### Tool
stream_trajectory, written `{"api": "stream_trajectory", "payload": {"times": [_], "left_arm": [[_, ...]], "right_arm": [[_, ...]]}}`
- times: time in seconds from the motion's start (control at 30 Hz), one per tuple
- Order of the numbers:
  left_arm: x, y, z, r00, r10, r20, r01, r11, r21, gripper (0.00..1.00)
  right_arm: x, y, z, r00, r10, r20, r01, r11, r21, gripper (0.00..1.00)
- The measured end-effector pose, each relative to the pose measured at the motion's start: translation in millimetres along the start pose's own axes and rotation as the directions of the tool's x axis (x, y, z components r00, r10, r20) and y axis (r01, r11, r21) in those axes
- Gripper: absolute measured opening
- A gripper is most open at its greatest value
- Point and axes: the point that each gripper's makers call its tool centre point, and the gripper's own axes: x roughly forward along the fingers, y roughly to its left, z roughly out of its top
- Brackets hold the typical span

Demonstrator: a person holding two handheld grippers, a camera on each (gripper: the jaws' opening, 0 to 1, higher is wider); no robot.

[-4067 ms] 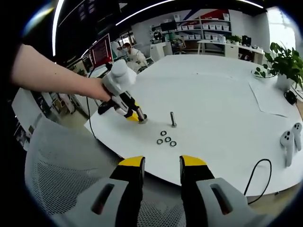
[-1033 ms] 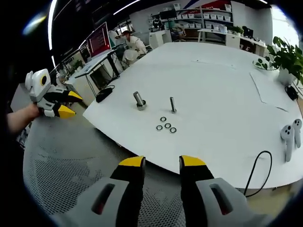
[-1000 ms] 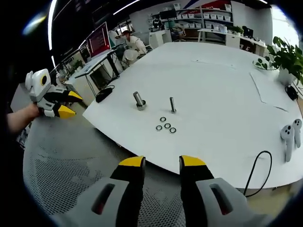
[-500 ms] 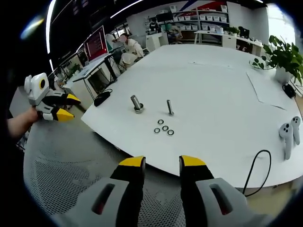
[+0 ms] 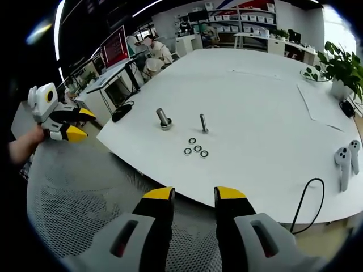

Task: Place the washer onto the threaded stud by aligning its center hole with the stud, sliding it down to the base, and recovering from edge contact or off-axis alignment until the washer reaches the visible bottom stop.

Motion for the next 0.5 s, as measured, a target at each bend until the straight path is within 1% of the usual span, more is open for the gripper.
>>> {"api": "stream_trajectory", "payload": {"times": [0.17,0.33,0.43,0.5], "left_arm": [[0.5,-1.4,0.1,1.0,-0.007,-0.002,0.007,1.0,0.006,0.32],[0.8,-2.0,1.9,1.0,-0.01,0.0,0.01,1.0,0.002,0.3],[2.2,-1.6,-1.0,1.0,-0.014,-0.015,0.014,1.0,0.004,0.31],[1.6,-2.3,-1.5,1.0,-0.018,-0.015,0.017,1.0,-0.002,0.31]], "right_arm": [[0.3,-0.4,-0.8,1.0,0.001,-0.002,-0.001,1.0,0.004,0.31],[-1.9,-3.2,2.3,1.0,-0.009,0.017,0.009,1.0,0.018,0.3],[-1.2,-1.1,2.2,1.0,-0.008,0.013,0.008,1.0,0.008,0.3],[-1.4,-0.2,1.0,1.0,-0.008,0.008,0.008,1.0,0.007,0.3]]}}
